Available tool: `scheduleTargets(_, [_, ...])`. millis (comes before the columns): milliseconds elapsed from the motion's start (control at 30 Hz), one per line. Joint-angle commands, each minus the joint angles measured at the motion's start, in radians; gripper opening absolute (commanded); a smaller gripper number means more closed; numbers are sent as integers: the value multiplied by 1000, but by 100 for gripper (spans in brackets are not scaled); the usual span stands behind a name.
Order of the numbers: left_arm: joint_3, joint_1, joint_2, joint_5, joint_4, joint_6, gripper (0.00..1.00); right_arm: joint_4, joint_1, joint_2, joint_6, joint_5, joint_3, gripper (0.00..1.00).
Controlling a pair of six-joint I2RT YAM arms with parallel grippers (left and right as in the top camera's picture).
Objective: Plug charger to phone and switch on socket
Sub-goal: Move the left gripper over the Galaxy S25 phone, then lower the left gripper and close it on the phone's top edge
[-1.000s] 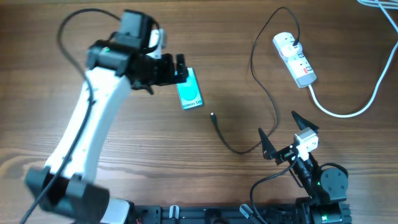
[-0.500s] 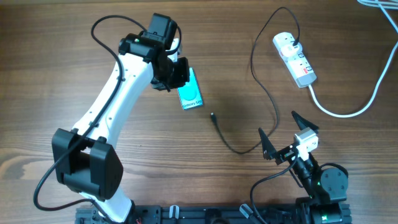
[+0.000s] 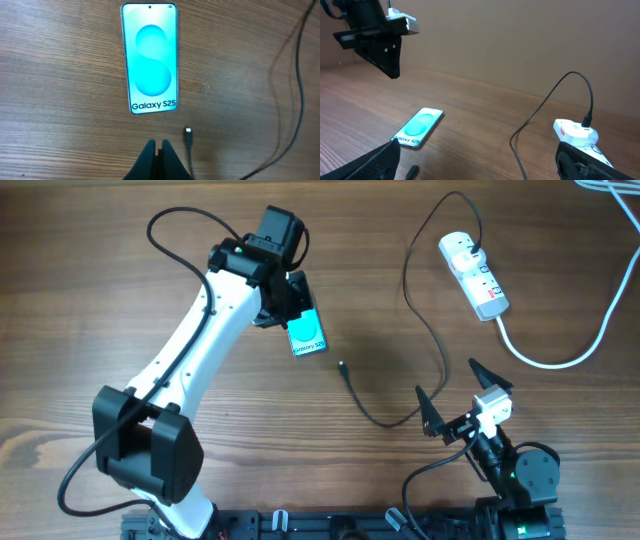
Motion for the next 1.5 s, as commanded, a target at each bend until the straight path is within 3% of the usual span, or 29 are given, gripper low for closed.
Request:
scheduleTargets(0, [-15, -19, 43, -100, 8, -109, 5, 4, 1, -2, 13, 10, -1, 100])
scheduleTargets(500, [-16, -22, 207, -106, 105, -108, 9, 4, 1, -2, 13, 10, -1, 100])
scheduleTargets(667, [-16, -22, 241, -106, 105, -108, 17, 4, 1, -2, 13, 10, -1, 100])
scheduleTargets(767, [-16, -22, 254, -119, 115, -108, 44, 4, 1, -2, 13, 10, -1, 100])
scheduleTargets(800, [-16, -22, 258, -133, 121, -108, 63, 4, 1, -2, 13, 10, -1, 100])
scheduleTargets(867, [-16, -22, 266, -166, 135, -108, 89, 4, 1, -2, 13, 10, -1, 100])
scheduleTargets(933, [-16, -22, 279, -177, 153, -108, 98, 4, 1, -2, 13, 10, -1, 100])
scheduleTargets(1467, [-16, -29, 362, -176, 193, -89, 98, 4, 1, -2, 13, 10, -1, 100])
